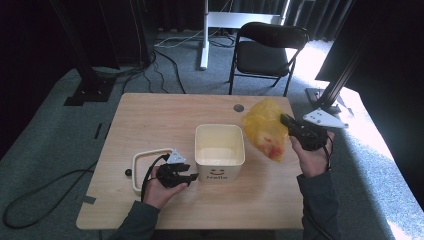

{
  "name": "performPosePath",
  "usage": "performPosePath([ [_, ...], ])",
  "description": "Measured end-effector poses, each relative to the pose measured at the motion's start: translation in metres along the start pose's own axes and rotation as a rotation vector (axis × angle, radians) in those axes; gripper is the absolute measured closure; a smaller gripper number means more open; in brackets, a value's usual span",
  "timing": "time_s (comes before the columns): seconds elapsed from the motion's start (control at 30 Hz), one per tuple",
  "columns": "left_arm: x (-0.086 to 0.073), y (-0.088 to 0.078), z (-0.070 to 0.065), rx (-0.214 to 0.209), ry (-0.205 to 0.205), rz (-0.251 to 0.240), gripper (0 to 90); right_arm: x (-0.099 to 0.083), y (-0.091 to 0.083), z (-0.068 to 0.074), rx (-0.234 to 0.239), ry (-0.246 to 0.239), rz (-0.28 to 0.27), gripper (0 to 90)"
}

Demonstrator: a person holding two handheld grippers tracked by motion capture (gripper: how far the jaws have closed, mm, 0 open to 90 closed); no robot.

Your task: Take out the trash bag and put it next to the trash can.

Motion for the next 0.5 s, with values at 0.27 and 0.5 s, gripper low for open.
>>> performPosePath([
  [0.27,0.000,0.000,0.000,-0.001,-0.002,0.000,48.8,-0.007,0.002,-0.004,-0.005,0.008,0.016,87.1],
  [0.5,0.000,-0.001,0.001,0.003,-0.006,-0.003,48.8,-0.014,0.005,-0.007,-0.008,0.018,0.031,87.1],
])
Point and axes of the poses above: each handheld gripper's, and its own axes: y roughly forward along the jaws, x roughly out of its top, z roughly to its left, the point moved 9 cm from there along y, roughly forward along the jaws, and after that the axes turned 3 degrees about z, right-handed, at the moved point
